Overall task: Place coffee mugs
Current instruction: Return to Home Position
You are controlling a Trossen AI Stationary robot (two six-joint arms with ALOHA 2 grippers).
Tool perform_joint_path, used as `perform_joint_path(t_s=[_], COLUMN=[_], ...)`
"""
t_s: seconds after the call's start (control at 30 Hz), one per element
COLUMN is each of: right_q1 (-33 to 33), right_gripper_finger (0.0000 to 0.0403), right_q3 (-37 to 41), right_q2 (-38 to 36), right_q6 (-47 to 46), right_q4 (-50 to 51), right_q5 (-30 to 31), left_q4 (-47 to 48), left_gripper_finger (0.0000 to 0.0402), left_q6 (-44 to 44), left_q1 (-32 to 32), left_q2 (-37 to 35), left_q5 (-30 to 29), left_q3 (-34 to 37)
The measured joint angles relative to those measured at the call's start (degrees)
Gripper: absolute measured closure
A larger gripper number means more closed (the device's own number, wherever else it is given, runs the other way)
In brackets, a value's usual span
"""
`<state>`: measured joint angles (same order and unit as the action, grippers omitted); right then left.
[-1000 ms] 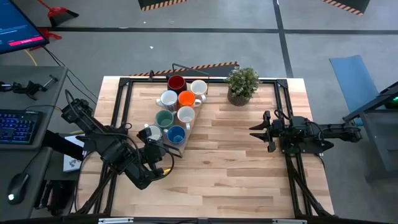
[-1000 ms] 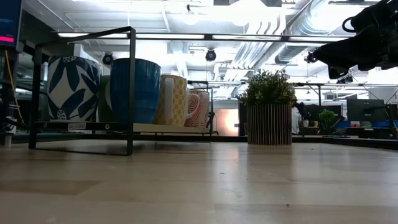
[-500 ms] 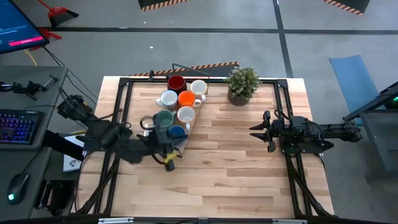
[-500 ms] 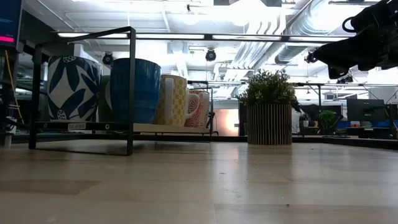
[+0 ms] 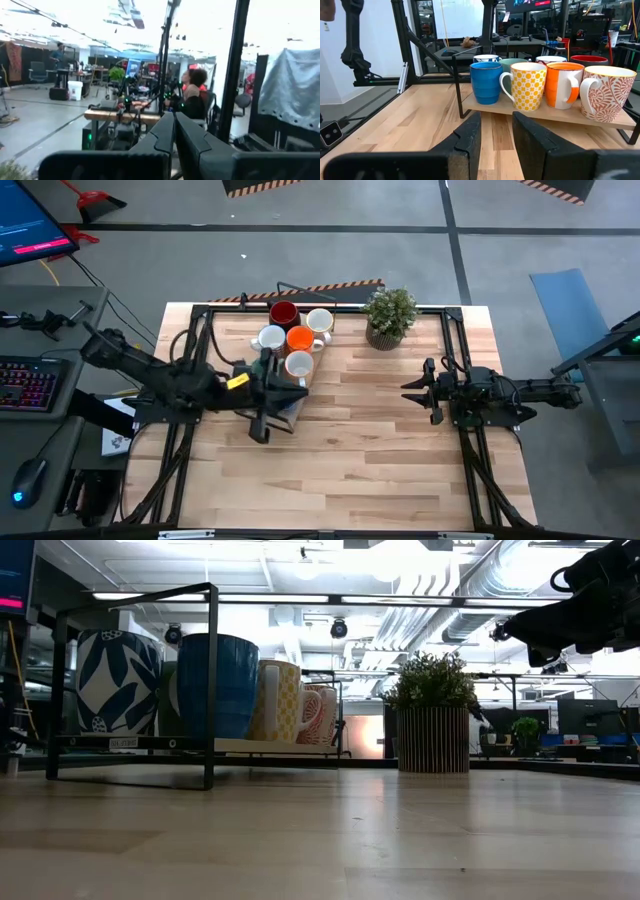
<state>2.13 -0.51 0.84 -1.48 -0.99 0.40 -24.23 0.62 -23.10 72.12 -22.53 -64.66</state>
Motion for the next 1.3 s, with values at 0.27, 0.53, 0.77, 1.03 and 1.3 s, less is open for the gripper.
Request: perform_joint_path(t_s=[0.27, 0.53, 0.77, 1.03, 1.3], right_q1=[0.0, 0.0, 0.0, 0.0, 0.0], right_gripper_finger=[0.0308, 0.0308, 0.0308, 0.0308, 0.0308], right_q3=[0.0, 0.0, 0.0, 0.0, 0.0], right_q2=[0.0, 0.0, 0.0, 0.0, 0.0], right_q6=[0.0, 0.0, 0.0, 0.0, 0.0], right_q4=[0.0, 0.0, 0.0, 0.0, 0.0], right_q5=[0.0, 0.0, 0.0, 0.0, 0.0], left_q4=[-4.1, -6.7, -7.1, -7.3, -7.4], left_gripper_finger=[0.0394, 0.0394, 0.0394, 0.0394, 0.0394], left_q6=[0.0, -0.6, -1.2, -6.6, -6.5], left_q1=[3.9, 9.8, 13.8, 17.2, 17.8], left_q2=[-7.8, -19.7, -31.3, -45.7, -57.0], left_q5=[-0.4, -0.2, -0.1, -0.1, 0.0], left_q3=[11.0, 22.7, 33.3, 48.0, 55.7])
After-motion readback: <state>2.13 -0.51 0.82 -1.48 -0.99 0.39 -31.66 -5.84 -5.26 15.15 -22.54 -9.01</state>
